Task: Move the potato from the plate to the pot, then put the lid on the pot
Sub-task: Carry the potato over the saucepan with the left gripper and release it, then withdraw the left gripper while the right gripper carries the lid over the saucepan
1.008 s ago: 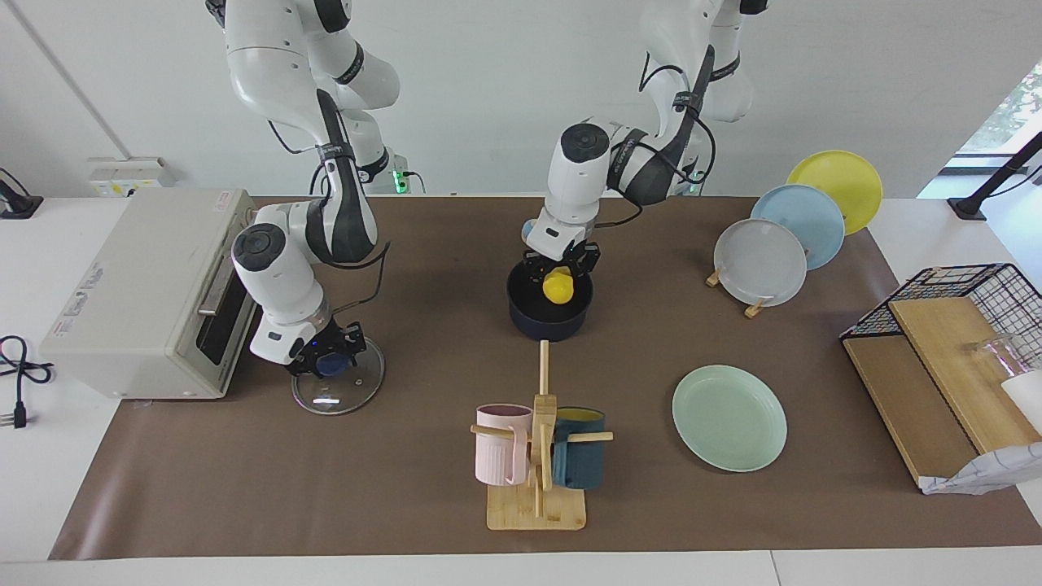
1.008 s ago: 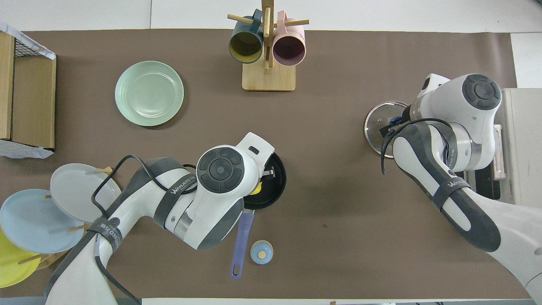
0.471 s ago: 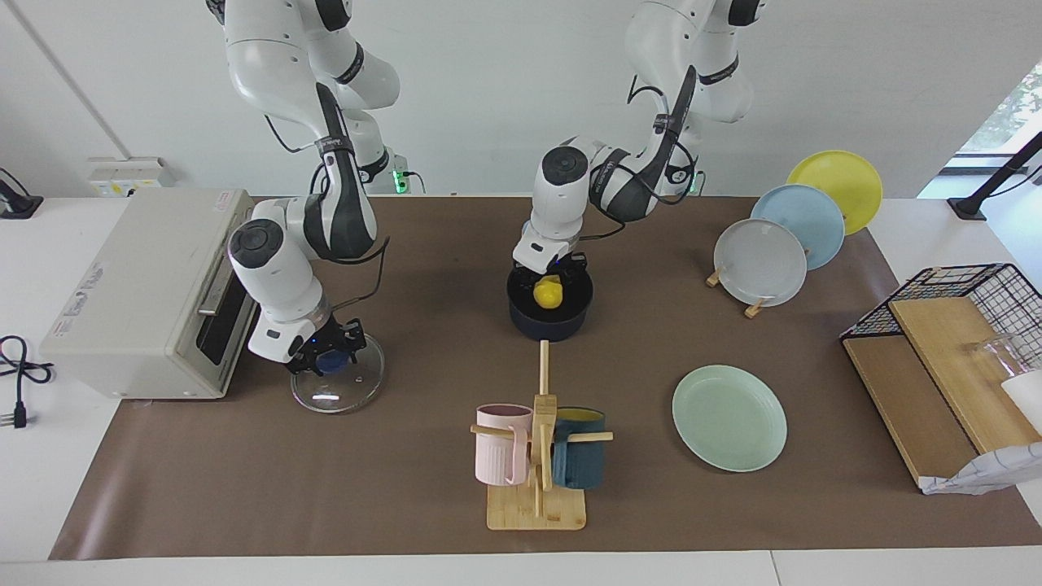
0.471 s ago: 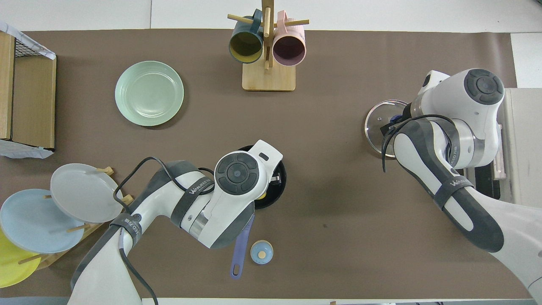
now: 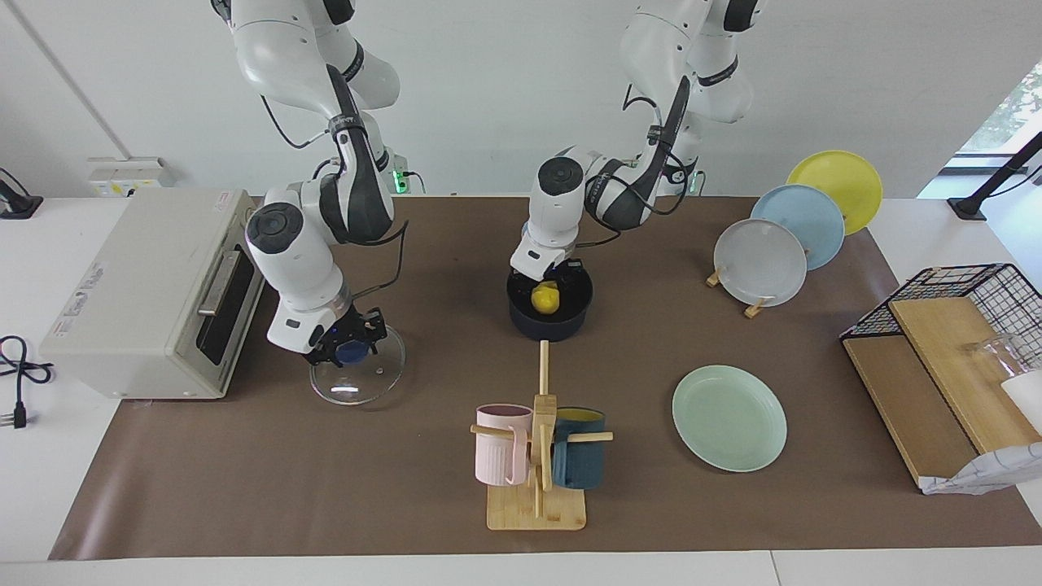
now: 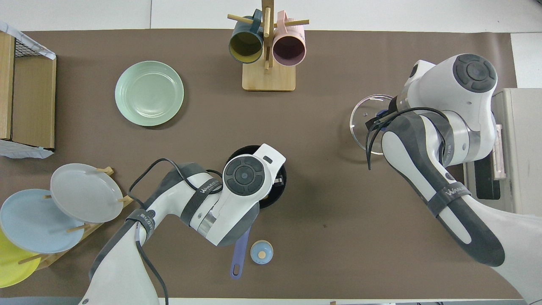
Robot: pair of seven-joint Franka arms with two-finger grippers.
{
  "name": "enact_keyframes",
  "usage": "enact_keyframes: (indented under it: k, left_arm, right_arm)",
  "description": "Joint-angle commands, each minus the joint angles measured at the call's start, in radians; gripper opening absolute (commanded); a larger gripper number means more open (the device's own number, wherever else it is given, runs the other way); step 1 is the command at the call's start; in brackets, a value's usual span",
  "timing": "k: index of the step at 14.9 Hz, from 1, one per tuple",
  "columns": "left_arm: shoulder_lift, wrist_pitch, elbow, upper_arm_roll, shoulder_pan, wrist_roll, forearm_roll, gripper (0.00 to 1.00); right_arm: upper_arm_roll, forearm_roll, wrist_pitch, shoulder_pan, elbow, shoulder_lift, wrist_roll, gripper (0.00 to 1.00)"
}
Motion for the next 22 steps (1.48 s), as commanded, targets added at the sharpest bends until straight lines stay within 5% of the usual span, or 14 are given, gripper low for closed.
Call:
enact_keyframes:
  k: [1,9,14,22]
  left_arm:
    - [-0.013,0.016,-0.039,0.018,-0.022,0.020,-0.008,1.00]
    - [-0.127,-0.174,0.008,0.019,0.029,0.096,-0.008,1.00]
    - [-0.212,-0.346,0.100,0.022,0.121,0.200,-0.043,1.00]
    - [-0.306,-0.620,0.336,0.032,0.457,0.594,-0.041,1.00]
  right_arm:
    - [0.024,0.020,-0.030,0.032,0.004,-0.029,0.086,0.66]
    - [0.034,0.021,-0.039,0.129,0.010,-0.052,0.264,0.66]
    - [0.075,0.021,-0.142,0.181,0.100,-0.048,0.434,0.66]
    - [0.075,0.003,-0.121,0.435,0.105,-0.054,0.868,0.66]
